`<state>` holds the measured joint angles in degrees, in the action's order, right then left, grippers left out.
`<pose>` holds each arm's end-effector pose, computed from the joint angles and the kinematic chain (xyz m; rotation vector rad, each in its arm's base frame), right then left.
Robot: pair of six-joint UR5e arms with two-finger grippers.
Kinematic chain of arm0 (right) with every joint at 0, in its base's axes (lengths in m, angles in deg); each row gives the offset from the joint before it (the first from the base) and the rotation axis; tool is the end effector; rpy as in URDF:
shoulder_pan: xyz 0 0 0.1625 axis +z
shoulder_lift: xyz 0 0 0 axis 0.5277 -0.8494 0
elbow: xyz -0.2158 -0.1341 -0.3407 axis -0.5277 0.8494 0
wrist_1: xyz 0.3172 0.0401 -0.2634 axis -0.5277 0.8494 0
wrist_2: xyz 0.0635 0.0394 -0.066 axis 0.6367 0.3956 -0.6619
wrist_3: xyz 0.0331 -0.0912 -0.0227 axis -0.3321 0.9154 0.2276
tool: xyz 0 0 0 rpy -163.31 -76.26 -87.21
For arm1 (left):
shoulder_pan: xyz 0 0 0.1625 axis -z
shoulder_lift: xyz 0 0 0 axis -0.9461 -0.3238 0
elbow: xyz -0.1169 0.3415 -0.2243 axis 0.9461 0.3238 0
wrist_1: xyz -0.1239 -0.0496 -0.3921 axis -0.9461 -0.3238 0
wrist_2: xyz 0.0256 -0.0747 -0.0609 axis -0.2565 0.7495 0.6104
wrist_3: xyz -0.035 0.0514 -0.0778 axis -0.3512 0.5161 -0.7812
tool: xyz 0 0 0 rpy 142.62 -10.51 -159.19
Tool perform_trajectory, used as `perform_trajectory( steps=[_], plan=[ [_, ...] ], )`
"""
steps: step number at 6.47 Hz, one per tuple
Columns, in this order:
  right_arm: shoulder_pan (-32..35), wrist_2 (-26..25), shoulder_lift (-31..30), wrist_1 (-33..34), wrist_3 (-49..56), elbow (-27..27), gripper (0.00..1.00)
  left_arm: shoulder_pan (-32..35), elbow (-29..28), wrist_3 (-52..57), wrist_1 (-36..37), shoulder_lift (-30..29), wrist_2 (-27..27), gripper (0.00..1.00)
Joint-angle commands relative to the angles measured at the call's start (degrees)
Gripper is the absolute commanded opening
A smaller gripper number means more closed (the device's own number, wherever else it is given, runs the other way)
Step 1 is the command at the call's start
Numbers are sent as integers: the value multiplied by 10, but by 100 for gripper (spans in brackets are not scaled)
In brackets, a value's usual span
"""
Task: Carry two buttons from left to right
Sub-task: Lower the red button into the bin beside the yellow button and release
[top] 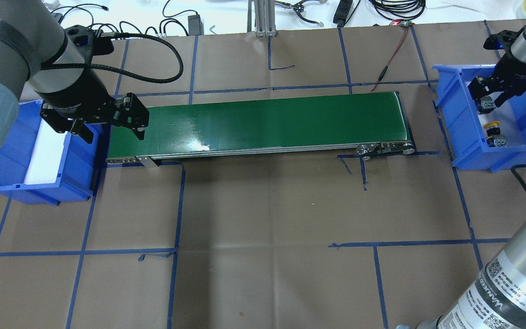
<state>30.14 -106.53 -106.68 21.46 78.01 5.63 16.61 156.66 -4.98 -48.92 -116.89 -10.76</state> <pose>-0.2085 -0.6803 0.2272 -0.0837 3.0804 0.0967 -0.1129 -0.4594 0.4686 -0.0645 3.1191 0.0028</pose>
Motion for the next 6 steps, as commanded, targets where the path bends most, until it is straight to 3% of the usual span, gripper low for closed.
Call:
perform_trajectory(
  steps=[1,3,5,6],
  plan=[
    [0,-3,-15,-10,1,15,100,0,0,0,0,0,0,100],
    [0,1,-57,-32,-1,21,100,0,0,0,0,0,0,100],
    [4,-3,-140,-106,-50,35,100,0,0,0,0,0,0,100],
    [28,1,-185,-175,-83,35,100,0,0,0,0,0,0,100]
  ],
)
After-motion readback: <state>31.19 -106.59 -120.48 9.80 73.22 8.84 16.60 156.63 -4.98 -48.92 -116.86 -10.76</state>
